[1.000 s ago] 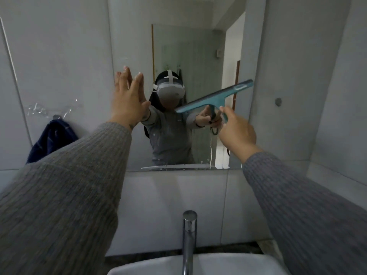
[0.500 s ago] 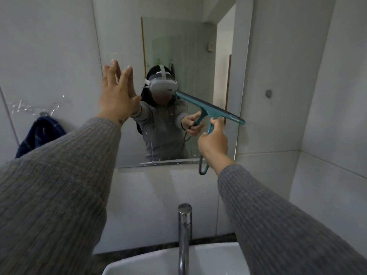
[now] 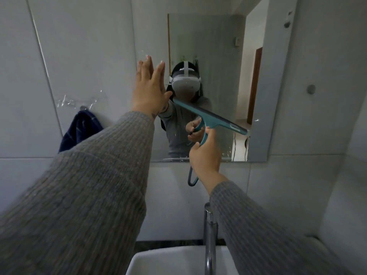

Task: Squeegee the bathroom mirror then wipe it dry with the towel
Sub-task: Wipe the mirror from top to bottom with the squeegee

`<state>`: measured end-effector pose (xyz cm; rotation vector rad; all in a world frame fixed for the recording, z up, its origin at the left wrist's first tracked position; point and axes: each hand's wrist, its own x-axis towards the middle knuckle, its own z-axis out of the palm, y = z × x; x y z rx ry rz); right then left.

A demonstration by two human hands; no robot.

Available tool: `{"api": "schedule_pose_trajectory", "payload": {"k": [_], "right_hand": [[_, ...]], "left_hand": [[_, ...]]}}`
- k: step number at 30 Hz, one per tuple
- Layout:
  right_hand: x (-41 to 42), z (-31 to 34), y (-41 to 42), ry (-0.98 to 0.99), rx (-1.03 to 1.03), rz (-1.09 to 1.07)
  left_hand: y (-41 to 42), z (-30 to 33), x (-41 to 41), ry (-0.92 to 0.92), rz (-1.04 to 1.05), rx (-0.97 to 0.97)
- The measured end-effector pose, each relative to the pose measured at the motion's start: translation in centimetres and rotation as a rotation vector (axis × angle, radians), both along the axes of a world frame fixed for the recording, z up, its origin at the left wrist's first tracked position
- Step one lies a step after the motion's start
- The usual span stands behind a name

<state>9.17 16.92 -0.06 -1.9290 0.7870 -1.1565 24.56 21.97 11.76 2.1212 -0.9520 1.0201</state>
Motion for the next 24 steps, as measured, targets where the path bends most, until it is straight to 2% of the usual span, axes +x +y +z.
{"api": "schedule_pose_trajectory", "payload": {"k": [3, 6, 13, 18, 21, 24], "right_hand": [[0.7, -0.3, 0.9, 0.009, -0.058, 0.021], [1.7, -0.5, 1.8, 0.107, -0.128, 0.059], [1.7, -1.9, 2.2, 0.490, -0.546, 0.075], [0.3, -1.0, -0.2, 0.612, -0.837, 0.039], [-0.7, -0.1, -1.5, 0.699, -0.911, 0.006], [-1.5, 0.3, -2.4, 0.707, -0.986, -0.061]], "left_hand": [[0.3, 0.0, -0.3, 0.002, -0.025, 0.011], [0.5, 0.3, -0.5, 0.021, -0.037, 0.026], [0.6, 0.3, -0.6, 0.051, -0.023, 0.051], [0.6, 0.1, -0.4, 0.032, -0.022, 0.044], [0.4, -0.1, -0.3, 0.021, -0.015, 0.048], [0.2, -0.4, -0.3, 0.011, -0.014, 0.037]]}}
